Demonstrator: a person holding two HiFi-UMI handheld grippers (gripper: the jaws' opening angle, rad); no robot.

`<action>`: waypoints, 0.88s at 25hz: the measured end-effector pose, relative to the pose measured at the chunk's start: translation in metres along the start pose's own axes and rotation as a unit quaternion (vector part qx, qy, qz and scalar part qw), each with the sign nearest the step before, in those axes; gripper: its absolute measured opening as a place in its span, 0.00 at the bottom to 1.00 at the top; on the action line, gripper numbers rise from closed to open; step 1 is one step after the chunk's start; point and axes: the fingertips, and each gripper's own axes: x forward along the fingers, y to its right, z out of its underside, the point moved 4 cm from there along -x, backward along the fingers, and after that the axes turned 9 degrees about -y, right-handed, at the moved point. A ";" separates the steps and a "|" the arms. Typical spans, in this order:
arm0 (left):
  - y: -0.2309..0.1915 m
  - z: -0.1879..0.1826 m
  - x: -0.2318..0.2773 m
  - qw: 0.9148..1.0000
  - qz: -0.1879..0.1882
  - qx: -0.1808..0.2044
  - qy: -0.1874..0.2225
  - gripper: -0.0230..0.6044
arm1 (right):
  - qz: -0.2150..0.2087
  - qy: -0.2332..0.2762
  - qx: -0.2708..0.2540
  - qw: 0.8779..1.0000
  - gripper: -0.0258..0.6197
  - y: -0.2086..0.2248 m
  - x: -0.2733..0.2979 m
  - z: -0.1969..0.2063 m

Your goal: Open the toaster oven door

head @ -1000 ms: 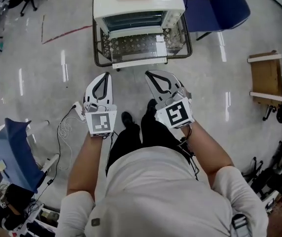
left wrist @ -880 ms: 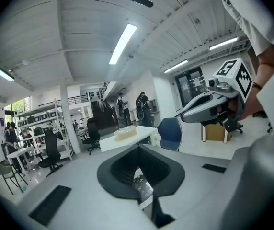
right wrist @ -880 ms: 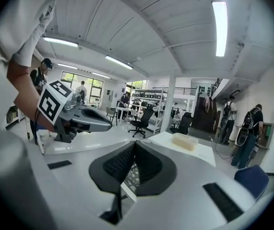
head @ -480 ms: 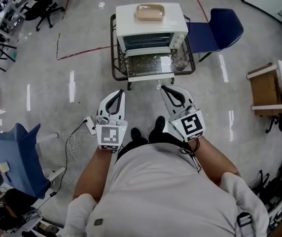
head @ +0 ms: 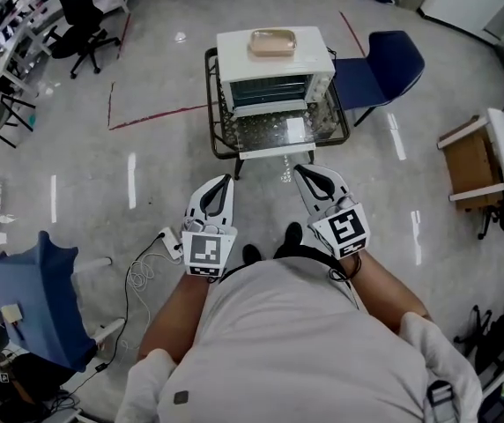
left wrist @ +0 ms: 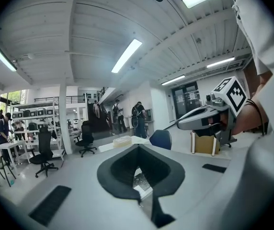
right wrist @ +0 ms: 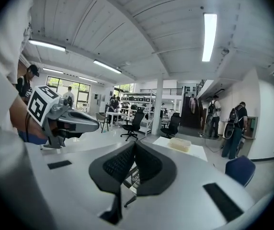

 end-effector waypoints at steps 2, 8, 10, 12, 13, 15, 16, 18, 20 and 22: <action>0.001 0.005 -0.008 1.000 0.008 -0.004 -0.001 0.06 | 0.005 -0.008 0.005 1.000 0.07 -0.010 -0.006 0.000; 0.008 0.017 -0.015 0.999 0.031 -0.020 -0.005 0.06 | 0.016 -0.019 0.013 1.000 0.07 -0.026 -0.024 0.013; 0.018 0.019 -0.015 0.999 0.039 -0.015 -0.009 0.06 | 0.016 -0.020 0.011 1.000 0.07 -0.027 -0.030 0.018; 0.029 0.022 -0.018 0.999 0.046 -0.010 -0.013 0.06 | 0.014 -0.019 0.007 1.000 0.07 -0.027 -0.038 0.022; 0.034 0.023 -0.020 0.999 0.048 -0.009 -0.014 0.06 | 0.014 -0.018 0.006 1.000 0.07 -0.026 -0.042 0.024; 0.045 0.020 -0.023 0.999 0.046 -0.008 -0.013 0.06 | 0.015 -0.011 0.006 1.000 0.07 -0.022 -0.053 0.025; 0.050 0.017 -0.024 0.999 0.043 -0.007 -0.011 0.06 | 0.014 -0.006 0.005 1.000 0.07 -0.019 -0.058 0.025; 0.064 0.010 -0.027 0.999 0.037 -0.004 -0.007 0.06 | 0.012 0.001 0.002 1.000 0.07 -0.014 -0.071 0.028; 0.079 0.003 -0.031 0.999 0.032 -0.004 -0.005 0.06 | 0.009 0.005 0.001 1.000 0.07 -0.010 -0.087 0.032; 0.094 -0.004 -0.036 1.000 0.028 -0.005 -0.003 0.06 | 0.005 0.011 0.000 1.000 0.07 -0.006 -0.105 0.035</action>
